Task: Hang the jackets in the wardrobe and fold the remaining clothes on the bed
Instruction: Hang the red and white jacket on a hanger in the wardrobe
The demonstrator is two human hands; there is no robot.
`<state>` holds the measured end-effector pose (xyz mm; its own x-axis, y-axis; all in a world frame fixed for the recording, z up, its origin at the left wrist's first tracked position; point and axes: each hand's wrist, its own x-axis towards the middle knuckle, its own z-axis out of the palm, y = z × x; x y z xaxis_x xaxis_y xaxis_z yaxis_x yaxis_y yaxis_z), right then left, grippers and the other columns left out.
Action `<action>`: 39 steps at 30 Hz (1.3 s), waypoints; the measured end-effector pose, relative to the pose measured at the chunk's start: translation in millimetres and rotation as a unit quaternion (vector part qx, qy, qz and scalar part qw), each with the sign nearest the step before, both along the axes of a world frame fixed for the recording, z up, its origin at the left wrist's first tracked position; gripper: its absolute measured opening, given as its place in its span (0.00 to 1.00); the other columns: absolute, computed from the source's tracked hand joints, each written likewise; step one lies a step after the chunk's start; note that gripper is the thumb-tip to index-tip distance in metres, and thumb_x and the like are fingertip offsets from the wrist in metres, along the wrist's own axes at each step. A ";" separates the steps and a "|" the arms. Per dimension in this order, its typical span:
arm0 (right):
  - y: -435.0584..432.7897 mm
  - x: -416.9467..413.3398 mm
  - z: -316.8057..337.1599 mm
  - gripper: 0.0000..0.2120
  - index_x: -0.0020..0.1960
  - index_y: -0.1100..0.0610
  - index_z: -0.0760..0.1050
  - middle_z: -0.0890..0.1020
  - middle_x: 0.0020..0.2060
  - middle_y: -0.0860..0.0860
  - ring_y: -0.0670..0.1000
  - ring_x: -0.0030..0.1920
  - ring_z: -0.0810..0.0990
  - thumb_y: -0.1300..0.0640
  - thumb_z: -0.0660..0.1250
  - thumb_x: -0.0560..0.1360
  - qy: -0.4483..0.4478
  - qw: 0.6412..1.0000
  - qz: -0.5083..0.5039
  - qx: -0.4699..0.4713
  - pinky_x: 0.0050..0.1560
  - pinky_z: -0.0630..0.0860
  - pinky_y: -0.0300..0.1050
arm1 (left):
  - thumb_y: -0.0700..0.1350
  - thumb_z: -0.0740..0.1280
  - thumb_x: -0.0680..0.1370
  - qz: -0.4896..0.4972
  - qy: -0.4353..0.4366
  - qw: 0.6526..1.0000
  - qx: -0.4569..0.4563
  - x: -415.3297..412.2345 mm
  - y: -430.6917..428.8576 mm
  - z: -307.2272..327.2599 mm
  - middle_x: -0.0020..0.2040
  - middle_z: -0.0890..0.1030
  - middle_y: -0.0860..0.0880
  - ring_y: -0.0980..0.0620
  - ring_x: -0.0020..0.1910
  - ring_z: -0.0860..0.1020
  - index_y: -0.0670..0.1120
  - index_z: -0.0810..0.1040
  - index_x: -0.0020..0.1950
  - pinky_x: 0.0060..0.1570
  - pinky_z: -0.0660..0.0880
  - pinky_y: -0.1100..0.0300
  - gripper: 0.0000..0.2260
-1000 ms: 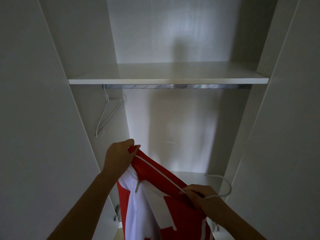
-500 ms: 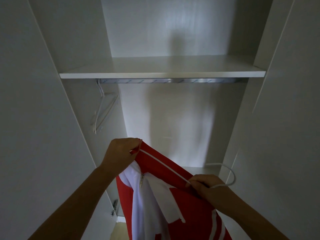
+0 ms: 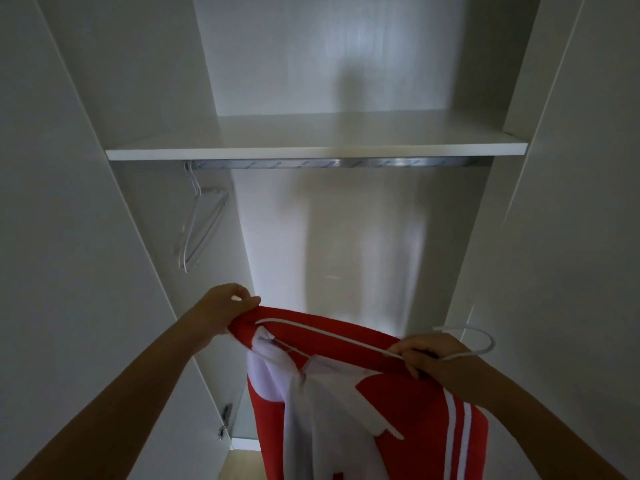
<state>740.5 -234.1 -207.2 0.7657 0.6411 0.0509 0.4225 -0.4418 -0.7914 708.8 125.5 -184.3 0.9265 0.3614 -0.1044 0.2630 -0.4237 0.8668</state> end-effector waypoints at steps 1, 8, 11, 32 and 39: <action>-2.0 2.3 -0.2 0.15 0.50 0.45 0.79 0.79 0.28 0.43 0.41 0.28 0.73 0.63 0.61 0.79 0.002 1.000 0.008 -0.006 0.33 0.69 0.33 | 0.47 0.69 0.76 -0.038 0.056 0.998 -0.003 -1.4 2.2 3.0 0.44 0.81 0.40 0.44 0.39 0.79 0.42 0.79 0.44 0.34 0.78 0.54 0.09; -13.2 18.3 11.5 0.20 0.46 0.40 0.83 0.78 0.28 0.48 0.42 0.30 0.72 0.64 0.62 0.78 0.047 0.998 0.030 0.011 0.32 0.68 0.34 | 0.54 0.66 0.77 -0.199 0.241 0.948 -0.056 -6.7 -9.4 16.6 0.40 0.81 0.46 0.52 0.35 0.79 0.42 0.81 0.51 0.36 0.77 0.60 0.16; -23.2 21.6 13.4 0.21 0.46 0.38 0.83 0.80 0.30 0.52 0.43 0.31 0.74 0.64 0.62 0.78 0.063 0.997 0.020 0.038 0.33 0.69 0.34 | 0.49 0.69 0.75 -0.229 0.243 0.938 0.092 -5.9 -10.5 21.3 0.33 0.77 0.52 0.58 0.27 0.74 0.46 0.79 0.48 0.27 0.71 0.66 0.07; 25.7 17.0 -34.2 0.10 0.52 0.50 0.81 0.77 0.41 0.36 0.33 0.39 0.74 0.56 0.62 0.79 -0.039 0.983 0.052 -0.172 0.43 0.69 0.25 | 0.40 0.65 0.75 -0.120 0.148 0.957 0.219 9.3 -43.3 6.0 0.48 0.79 0.47 0.52 0.45 0.75 0.43 0.80 0.55 0.40 0.71 0.65 0.10; 64.7 26.7 -2.3 0.07 0.46 0.53 0.81 0.77 0.30 0.39 0.36 0.31 0.76 0.56 0.64 0.78 -0.059 0.992 0.032 -0.103 0.33 0.70 0.29 | 0.46 0.68 0.74 -0.095 0.079 0.975 0.184 15.1 -59.6 15.0 0.40 0.75 0.52 0.54 0.42 0.74 0.48 0.75 0.38 0.37 0.68 0.64 0.06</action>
<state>767.3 -169.4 -209.5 0.7197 0.6943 0.0012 0.5393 -0.5579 -0.6309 723.8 65.9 -169.4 0.9633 0.2255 -0.1458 0.2673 -0.7525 0.6019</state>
